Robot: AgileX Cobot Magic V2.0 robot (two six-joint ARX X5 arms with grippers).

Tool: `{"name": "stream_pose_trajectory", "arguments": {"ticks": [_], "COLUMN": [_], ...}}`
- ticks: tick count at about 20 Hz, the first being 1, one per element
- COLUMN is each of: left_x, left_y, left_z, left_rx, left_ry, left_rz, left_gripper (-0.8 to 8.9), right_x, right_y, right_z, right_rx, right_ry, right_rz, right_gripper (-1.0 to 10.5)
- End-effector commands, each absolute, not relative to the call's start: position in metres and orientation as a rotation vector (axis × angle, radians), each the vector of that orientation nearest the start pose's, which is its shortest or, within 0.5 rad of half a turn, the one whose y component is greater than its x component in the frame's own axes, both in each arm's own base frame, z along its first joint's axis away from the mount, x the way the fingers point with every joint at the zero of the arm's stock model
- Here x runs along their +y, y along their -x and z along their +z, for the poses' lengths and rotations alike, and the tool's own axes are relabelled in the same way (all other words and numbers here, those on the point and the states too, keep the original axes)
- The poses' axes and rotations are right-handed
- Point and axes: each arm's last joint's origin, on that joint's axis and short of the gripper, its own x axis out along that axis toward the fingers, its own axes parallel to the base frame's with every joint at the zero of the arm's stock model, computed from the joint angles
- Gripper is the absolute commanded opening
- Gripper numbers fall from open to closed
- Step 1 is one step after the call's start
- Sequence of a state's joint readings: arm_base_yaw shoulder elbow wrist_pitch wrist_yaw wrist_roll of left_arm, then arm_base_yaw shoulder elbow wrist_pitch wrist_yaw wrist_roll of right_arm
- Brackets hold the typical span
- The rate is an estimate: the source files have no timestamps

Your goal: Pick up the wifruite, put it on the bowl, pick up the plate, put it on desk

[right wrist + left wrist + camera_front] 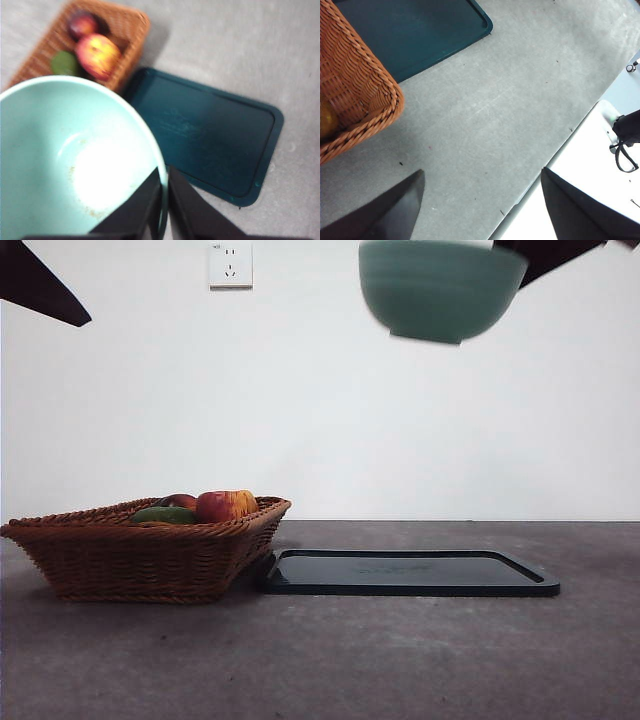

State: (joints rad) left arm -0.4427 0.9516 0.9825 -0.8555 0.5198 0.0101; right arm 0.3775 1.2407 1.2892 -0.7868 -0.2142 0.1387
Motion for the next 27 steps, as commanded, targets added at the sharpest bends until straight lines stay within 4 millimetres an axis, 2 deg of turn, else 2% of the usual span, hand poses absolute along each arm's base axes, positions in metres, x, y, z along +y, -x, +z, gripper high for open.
{"name": "stream_pose_trajectory", "arguments": {"ticks": [1,5,13,22,27], "left_x": [-0.089,-0.089,-0.089,-0.089,-0.088], "left_y": [-0.151,-0.151,-0.151,-0.151,-0.151], "left_z": [0.324,0.324,0.324,0.324,0.324], "left_rx": [0.823,0.822,0.820,0.823,0.827], "left_ry": [0.011,0.011,0.011,0.011,0.011], "left_rz": [-0.923,-0.923,-0.924,-0.923,-0.923], "left_gripper": [3.71,3.71,3.71,3.71,3.71], "right_x": [0.096,0.097,0.119,0.152,0.158], "right_y": [-0.213,-0.193,-0.188,-0.203,-0.208], "right_z": [0.351,0.317,0.245,0.197,0.184], "right_rx": [0.802,0.867,0.934,1.033,1.060], "right_ry": [-0.048,-0.034,-0.073,-0.003,0.024], "right_rz": [0.532,0.557,0.584,0.549,0.528], "right_gripper": [0.1,0.1,0.1,0.1,0.1]}}
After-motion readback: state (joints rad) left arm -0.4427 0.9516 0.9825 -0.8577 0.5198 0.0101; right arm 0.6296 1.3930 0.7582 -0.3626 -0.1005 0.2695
